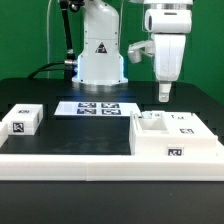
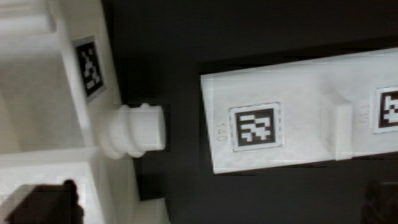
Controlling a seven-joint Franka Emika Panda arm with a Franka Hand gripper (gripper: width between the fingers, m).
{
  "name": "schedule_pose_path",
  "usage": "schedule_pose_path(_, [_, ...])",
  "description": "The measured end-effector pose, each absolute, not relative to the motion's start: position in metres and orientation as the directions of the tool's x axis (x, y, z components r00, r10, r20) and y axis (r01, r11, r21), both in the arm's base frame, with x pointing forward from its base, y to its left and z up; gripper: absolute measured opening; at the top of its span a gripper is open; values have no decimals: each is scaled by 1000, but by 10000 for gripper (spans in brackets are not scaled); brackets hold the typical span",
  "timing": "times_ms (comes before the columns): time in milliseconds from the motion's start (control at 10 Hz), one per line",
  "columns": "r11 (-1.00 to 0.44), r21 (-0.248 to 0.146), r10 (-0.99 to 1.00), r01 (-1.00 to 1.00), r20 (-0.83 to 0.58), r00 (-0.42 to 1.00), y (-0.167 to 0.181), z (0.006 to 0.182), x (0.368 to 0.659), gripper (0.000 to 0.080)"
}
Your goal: Assemble cabinet
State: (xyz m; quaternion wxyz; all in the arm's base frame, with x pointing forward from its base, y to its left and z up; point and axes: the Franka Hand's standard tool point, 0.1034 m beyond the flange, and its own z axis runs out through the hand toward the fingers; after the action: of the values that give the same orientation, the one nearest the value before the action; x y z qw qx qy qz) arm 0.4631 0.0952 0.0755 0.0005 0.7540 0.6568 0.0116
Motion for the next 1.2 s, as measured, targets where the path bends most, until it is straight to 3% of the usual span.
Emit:
schedule_pose_path(400, [-121, 34, 992, 992, 36, 120, 95, 66, 447, 797])
schedule_pose_path(700, [-119, 20, 992, 993, 49, 118, 96, 48, 422, 797])
schedule_pose_path(1200, [-124, -10, 990, 992, 67, 124, 101, 23, 411, 797])
